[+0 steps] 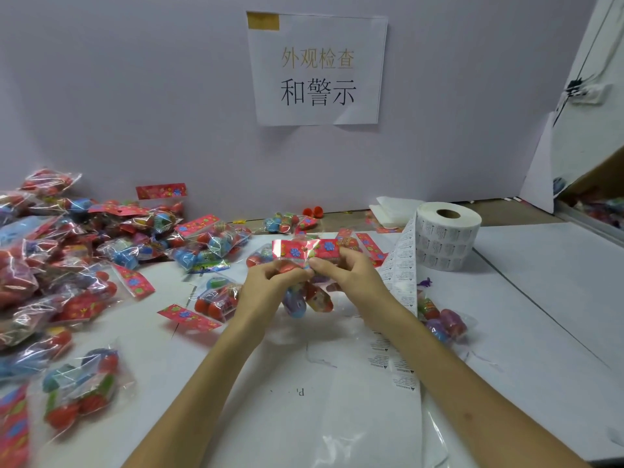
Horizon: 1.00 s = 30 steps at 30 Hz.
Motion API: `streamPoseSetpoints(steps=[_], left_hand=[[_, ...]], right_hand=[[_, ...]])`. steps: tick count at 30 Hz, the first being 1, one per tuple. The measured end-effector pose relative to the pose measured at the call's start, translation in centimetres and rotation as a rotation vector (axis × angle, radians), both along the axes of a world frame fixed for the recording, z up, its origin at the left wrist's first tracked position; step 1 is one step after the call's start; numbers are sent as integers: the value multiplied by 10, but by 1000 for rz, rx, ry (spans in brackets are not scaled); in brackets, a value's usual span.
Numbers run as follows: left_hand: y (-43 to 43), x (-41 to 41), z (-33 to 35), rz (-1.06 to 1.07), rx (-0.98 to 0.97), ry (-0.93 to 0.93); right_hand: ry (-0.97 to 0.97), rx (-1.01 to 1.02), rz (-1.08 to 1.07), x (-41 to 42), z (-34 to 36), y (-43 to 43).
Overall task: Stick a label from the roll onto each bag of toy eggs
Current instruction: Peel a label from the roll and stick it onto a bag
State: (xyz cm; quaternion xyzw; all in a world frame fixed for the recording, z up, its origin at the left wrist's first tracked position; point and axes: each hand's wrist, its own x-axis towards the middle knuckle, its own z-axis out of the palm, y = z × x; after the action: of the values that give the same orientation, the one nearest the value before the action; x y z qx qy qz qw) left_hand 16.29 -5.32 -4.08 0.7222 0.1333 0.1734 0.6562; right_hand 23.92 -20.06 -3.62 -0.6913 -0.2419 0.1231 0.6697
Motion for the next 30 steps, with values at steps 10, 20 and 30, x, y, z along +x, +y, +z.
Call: streamPoseSetpoints(steps=[10,20,30], left_hand=[[-11,1,-1,-59,78,47],[0,0,3,-20,-194,49],[3,0,2,40,-245,6]], right_hand=[[-33,-3,-65,7,0,-5],[-102,-13,-54,6,-4,-3],[11,-127,72,5,1,-7]])
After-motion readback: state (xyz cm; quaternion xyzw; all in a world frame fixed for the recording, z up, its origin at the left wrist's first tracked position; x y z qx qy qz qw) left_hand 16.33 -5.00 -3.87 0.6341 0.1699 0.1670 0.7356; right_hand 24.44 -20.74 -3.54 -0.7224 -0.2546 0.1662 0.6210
